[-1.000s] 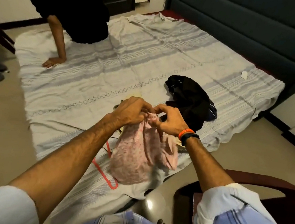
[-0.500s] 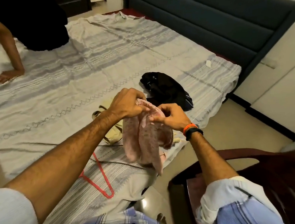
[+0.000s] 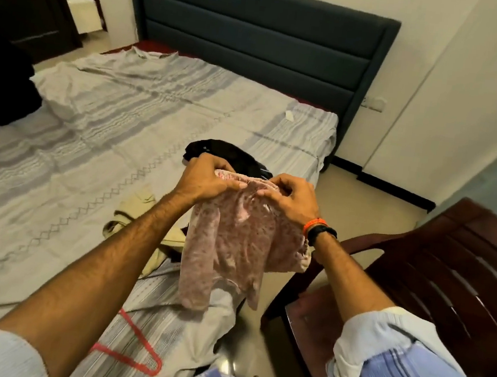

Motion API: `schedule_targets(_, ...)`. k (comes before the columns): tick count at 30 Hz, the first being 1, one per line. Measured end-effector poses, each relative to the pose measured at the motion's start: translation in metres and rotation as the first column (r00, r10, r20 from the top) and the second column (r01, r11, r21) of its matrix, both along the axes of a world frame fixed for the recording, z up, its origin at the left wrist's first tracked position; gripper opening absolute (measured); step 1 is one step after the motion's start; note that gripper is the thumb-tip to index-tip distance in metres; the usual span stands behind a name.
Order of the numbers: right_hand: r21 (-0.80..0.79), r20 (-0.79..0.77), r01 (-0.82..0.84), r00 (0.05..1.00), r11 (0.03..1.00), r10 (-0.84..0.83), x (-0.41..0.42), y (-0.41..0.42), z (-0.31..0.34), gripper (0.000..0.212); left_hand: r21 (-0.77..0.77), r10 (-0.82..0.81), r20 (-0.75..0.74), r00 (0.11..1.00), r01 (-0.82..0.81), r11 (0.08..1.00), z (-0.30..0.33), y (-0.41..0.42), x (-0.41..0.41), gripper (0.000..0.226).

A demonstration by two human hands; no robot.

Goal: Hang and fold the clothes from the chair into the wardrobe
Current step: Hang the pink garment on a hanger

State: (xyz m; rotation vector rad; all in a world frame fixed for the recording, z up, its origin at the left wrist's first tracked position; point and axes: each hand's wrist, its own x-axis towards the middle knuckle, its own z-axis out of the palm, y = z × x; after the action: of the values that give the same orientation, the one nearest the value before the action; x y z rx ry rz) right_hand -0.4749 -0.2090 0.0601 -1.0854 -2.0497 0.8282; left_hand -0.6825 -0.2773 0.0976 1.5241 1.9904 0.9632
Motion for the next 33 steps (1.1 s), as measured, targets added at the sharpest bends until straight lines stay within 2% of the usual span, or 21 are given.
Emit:
schedule_targets(2,-0.021,0.024,0.009,1.0,1.0,-0.009,0.014,-0.001,0.004,0.027,0.047,0.019,0.013,1.0,-0.02,0.999,0.006,0.01,0.013,0.022)
schedule_targets(5,-0.087,0.156,0.037,0.988,0.996,-0.023,0.039,-0.002,0.006,0.032,0.122,0.05,0.059,0.997,-0.057,0.991,0.021,0.025,0.036,0.027)
schedule_targets(7,-0.088,0.231,0.123,0.968,0.989,-0.099,0.053,0.0,0.004,0.034,0.157,0.048,0.064,0.997,-0.057,0.986,0.03,0.031,0.049,0.028)
schedule_targets(11,0.013,0.219,0.253,0.943,0.967,-0.249,0.079,0.009,0.018,0.015,0.164,0.058,0.028,0.998,-0.062,0.985,0.04,0.037,0.063,0.028)
schedule_targets(14,0.109,0.247,0.276,0.923,0.955,-0.295,0.096,0.017,0.036,0.031,0.17,0.07,0.058,0.996,-0.079,0.982,0.043,0.044,0.065,0.028)
schedule_targets(16,0.138,0.369,0.235,0.889,0.962,-0.27,0.107,0.024,0.047,0.042,0.17,0.059,0.06,0.996,-0.068,0.983,0.046,0.047,0.067,0.029)
schedule_targets(18,0.116,0.472,0.188,0.853,0.975,-0.221,0.116,0.027,0.058,0.041,0.18,0.025,0.032,0.999,-0.03,0.983,0.049,0.047,0.07,0.029)
schedule_targets(21,0.075,0.563,0.223,0.795,0.972,-0.226,0.133,0.03,0.074,0.045,0.208,-0.011,0.005,1.0,0.009,0.978,0.054,0.048,0.069,0.027)
schedule_targets(24,0.095,0.525,0.285,0.799,0.954,-0.291,0.151,0.034,0.08,0.03,0.198,-0.004,-0.008,1.0,0.006,0.98,0.058,0.048,0.062,0.033)
schedule_targets(26,0.155,0.462,0.316,0.814,0.936,-0.352,0.157,0.036,0.083,0.034,0.187,0.006,-0.005,1.0,-0.005,0.982,0.058,0.048,0.058,0.036)
schedule_targets(29,0.19,0.39,0.348,0.832,0.918,-0.395,0.156,0.035,0.087,0.026,0.177,0.041,0.038,0.998,-0.047,0.983,0.059,0.048,0.056,0.043)
schedule_targets(33,0.208,0.27,0.397,0.856,0.894,-0.442,0.155,0.032,0.088,0.014,0.147,0.169,0.164,0.972,-0.193,0.97,0.058,0.049,0.053,0.057)
